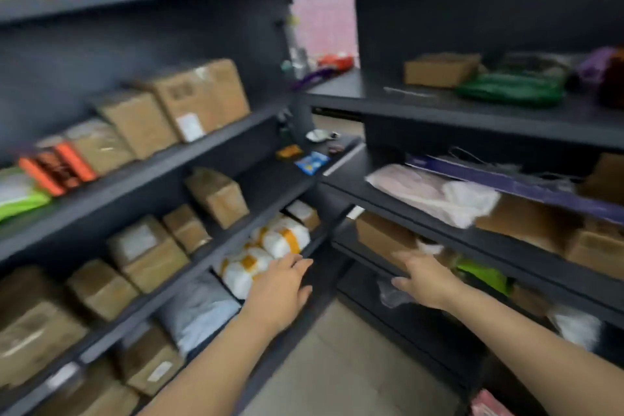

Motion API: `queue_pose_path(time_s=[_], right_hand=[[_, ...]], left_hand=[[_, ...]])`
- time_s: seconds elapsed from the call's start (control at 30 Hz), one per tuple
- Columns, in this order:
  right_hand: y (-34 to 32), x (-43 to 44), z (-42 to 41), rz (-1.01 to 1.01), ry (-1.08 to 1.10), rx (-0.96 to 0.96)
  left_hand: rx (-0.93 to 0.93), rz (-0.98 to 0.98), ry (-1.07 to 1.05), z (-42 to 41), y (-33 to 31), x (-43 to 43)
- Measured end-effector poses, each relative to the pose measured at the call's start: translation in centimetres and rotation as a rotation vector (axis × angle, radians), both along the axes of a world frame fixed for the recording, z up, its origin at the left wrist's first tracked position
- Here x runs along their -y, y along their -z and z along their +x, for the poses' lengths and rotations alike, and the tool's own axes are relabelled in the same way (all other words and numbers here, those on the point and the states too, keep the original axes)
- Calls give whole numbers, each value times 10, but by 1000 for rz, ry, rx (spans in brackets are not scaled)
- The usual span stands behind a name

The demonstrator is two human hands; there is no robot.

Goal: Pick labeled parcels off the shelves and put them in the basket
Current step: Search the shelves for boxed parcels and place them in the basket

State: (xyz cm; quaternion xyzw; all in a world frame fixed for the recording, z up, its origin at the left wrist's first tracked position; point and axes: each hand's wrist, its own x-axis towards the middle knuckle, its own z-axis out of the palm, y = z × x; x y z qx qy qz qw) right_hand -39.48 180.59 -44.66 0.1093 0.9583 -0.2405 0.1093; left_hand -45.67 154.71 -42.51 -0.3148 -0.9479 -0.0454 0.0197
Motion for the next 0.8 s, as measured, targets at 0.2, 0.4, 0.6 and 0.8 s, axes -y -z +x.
queue_pose_path(time_s=[0.2, 0.4, 0.6, 0.8], right_hand=[[-128, 186, -36, 82, -330, -283], [-226, 391, -12, 91, -550, -497], [-301, 607, 32, 38, -775, -720], [-343, 770, 71, -5, -988, -836]], left_hand=[[-275, 30, -275, 31, -130, 187], [-515, 40, -492, 115, -219, 387], [-705, -39, -742, 229, -294, 587], [-776, -52, -960, 304, -326, 716]])
